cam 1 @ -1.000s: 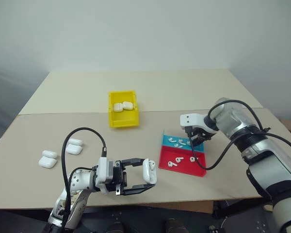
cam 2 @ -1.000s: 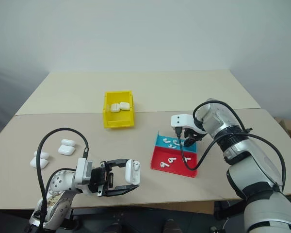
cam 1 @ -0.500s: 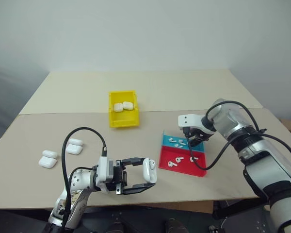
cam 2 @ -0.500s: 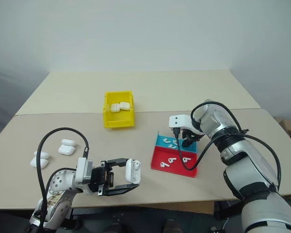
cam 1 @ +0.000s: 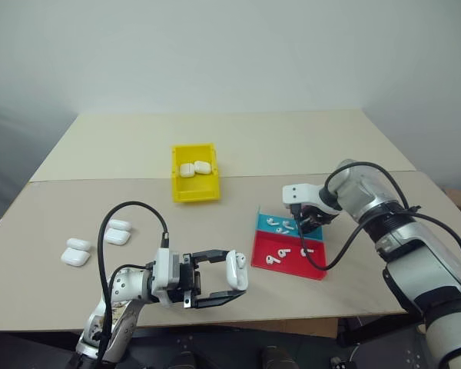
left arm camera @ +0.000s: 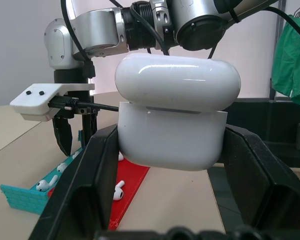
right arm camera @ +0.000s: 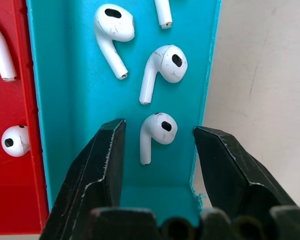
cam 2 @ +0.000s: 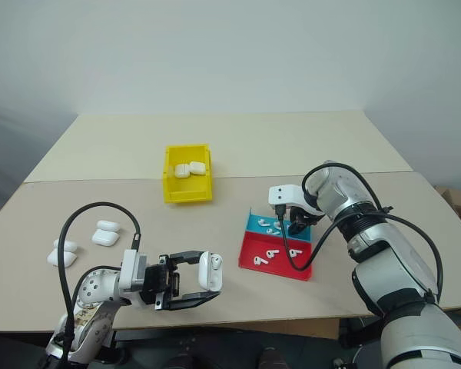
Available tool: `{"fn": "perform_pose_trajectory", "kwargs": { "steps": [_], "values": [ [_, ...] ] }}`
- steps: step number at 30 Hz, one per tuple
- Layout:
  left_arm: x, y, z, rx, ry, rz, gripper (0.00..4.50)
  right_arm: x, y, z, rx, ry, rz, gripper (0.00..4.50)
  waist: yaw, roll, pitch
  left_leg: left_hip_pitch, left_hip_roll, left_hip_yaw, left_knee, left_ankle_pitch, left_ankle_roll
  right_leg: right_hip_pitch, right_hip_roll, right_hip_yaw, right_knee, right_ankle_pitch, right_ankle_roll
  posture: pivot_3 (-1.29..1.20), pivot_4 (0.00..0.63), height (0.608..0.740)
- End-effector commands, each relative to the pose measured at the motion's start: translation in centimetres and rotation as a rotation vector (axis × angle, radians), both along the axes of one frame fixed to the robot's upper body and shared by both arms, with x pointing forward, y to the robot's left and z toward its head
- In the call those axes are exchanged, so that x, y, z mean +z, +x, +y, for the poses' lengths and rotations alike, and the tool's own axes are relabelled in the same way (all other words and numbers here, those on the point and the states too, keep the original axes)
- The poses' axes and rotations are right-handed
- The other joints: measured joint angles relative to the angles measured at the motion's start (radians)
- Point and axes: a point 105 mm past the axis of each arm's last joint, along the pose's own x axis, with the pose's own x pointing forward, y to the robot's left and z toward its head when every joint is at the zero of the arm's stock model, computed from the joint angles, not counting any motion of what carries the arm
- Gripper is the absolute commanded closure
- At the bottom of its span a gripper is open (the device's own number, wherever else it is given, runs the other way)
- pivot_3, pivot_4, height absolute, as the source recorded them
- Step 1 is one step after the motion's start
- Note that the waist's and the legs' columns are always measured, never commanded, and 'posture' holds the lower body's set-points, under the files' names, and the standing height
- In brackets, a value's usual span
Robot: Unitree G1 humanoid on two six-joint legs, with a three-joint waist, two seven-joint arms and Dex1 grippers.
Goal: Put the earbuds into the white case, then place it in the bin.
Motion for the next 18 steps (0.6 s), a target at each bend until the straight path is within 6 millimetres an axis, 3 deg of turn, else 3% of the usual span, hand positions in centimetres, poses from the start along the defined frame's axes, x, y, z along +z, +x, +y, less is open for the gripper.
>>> {"fn": "perform_pose_trajectory", "kwargs": {
  "steps": [1, 3, 15, 18],
  "values": [
    [0.9, -0.5, -0.2, -0.011, -0.006, -0.056, 1.7, 0.3, 0.1, -0.2, 0.006, 0.01, -0.017, 3.19, 0.0, 0.0, 0.0, 0.0, 0.0, 0.0, 0.0, 0.0, 0.0, 0.0, 0.0, 0.0, 0.0, 0.0, 0.0, 0.0, 0.15, 0.74],
    [0.9, -0.5, -0.2, -0.011, -0.007, -0.056, 1.7, 0.2, 0.1, -0.3, 0.01, 0.003, -0.018, 3.84, 0.0, 0.0, 0.0, 0.0, 0.0, 0.0, 0.0, 0.0, 0.0, 0.0, 0.0, 0.0, 0.0, 0.0, 0.0, 0.0, 0.15, 0.74],
    [1.0, -0.5, -0.2, -0.01, -0.005, -0.051, 1.7, 0.3, 0.1, -0.3, 0.016, 0.001, -0.033, 3.84, 0.0, 0.0, 0.0, 0.001, 0.0, 0.0, 0.0, 0.0, 0.0, 0.001, 0.0, 0.0, 0.0, 0.0, 0.0, 0.0, 0.15, 0.74],
    [1.1, -0.4, -0.2, -0.007, -0.012, -0.051, 1.7, 1.6, 0.3, -0.1, 0.016, 0.031, -0.073, 3.84, 0.0, 0.0, 0.0, 0.001, 0.0, 0.0, 0.0, 0.0, 0.0, 0.001, 0.0, 0.0, 0.0, 0.0, 0.0, 0.0, 0.15, 0.74]
  ]
}}
